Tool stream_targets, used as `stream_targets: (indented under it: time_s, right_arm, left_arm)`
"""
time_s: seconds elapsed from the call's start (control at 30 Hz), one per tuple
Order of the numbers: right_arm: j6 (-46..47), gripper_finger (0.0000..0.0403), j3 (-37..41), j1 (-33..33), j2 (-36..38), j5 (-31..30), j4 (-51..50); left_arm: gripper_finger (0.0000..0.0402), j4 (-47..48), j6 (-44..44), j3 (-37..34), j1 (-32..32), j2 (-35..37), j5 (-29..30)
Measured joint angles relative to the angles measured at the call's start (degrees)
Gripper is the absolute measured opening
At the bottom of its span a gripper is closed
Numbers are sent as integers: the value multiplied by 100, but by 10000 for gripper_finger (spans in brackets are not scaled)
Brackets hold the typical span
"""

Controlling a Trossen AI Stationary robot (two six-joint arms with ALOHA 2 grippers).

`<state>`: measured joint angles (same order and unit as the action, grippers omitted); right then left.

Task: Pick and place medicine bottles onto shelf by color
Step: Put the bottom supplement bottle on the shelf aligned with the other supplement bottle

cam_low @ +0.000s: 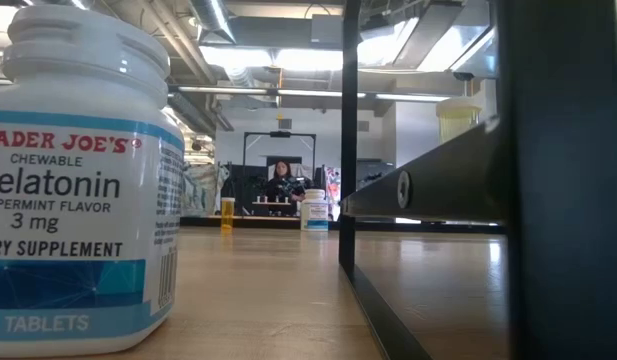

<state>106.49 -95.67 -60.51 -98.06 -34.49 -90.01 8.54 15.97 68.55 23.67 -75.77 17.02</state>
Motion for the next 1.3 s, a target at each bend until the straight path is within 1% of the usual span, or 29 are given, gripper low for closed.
stream_targets:
  time_s: [0.17, 0.3, 0.4, 0.57, 0.67, 0.77, 0.83, 0.9, 1.0, 1.17, 1.3]
  right_arm:
    - [-722, 188, -352, 123, 0, -60, 1]
    - [-1324, 188, -477, 245, 45, -58, 8]
    - [-1560, 188, -473, 315, 224, -76, 1]
    - [-1743, 188, -466, 346, 564, -519, -1]
    - [-1972, 188, -466, 346, 767, -767, -12]
    - [-2218, 188, -466, 357, 934, -793, 5]
    - [-2395, 188, -466, 378, 1043, -802, 3]
    - [-2620, 188, -466, 384, 1111, -812, 13]
    - [-2953, 188, -466, 434, 1184, -900, 20]
    - [-3225, 188, -462, 685, 1198, -1092, 32]
    - [-3467, 188, -462, 902, 1198, -1096, 64]
  left_arm:
    - [214, 2, 26, 0, -4, 0, 2]
    - [214, 27, 37, 0, -4, 2, 2]
    - [214, 329, 87, 0, -4, 45, 10]
    - [214, 954, 579, 7, 20, 86, 23]
    - [214, 1314, 705, 4, 214, 81, -179]
    - [214, 1748, 816, 3, 463, -71, -531]
    - [214, 1882, 784, -4, 672, -144, -648]
    - [214, 1807, 724, 7, 896, -210, -669]
    - [214, 1721, 912, 7, 1146, -434, -686]
    - [214, 1590, 1603, 4, 1339, -1032, -660]
    - [214, 1235, 1684, 4, 1429, -1471, -613]
